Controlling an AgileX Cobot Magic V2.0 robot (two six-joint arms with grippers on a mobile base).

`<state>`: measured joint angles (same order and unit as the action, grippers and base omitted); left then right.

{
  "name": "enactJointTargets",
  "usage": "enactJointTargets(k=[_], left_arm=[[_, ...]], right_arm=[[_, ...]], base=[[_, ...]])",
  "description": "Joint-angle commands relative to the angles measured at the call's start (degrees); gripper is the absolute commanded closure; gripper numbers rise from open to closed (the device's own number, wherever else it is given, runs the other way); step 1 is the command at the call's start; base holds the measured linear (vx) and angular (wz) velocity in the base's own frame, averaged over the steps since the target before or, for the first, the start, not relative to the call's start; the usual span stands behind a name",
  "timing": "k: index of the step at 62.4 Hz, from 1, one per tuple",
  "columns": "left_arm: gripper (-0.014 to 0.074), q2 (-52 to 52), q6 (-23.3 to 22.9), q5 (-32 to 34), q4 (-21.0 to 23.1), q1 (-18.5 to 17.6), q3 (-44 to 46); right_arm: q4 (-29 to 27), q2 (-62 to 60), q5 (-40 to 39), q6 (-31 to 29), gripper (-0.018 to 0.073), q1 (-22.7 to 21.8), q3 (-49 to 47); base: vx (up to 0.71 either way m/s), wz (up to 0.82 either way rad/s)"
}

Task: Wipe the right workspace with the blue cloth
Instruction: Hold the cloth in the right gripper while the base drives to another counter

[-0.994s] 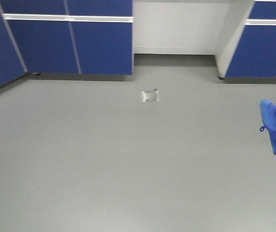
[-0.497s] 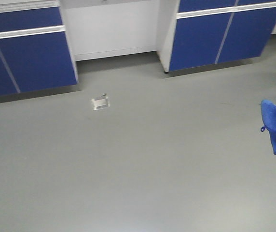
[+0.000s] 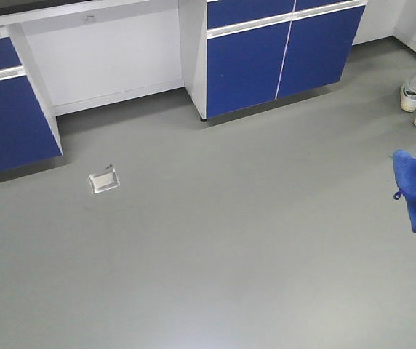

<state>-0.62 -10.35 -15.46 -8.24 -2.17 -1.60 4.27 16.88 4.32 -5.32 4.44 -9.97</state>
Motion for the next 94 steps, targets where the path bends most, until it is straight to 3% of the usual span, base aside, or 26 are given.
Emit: enactJointTargets(k=[1, 94], left_arm=[[0.0602, -0.8, -0.5, 4.9, -0.1, -0.3, -1.7], [0.0602, -0.8, -0.5, 4.9, -0.1, -0.3, -1.7]], right_arm=[[0.0, 0.4, -5.0, -0.2, 0.0564, -0.3, -1.6], [0.0, 0.4, -5.0, -0.2, 0.0564, -0.3, -1.6]], base=[[0.25, -0.06], [0.38, 0.02]])
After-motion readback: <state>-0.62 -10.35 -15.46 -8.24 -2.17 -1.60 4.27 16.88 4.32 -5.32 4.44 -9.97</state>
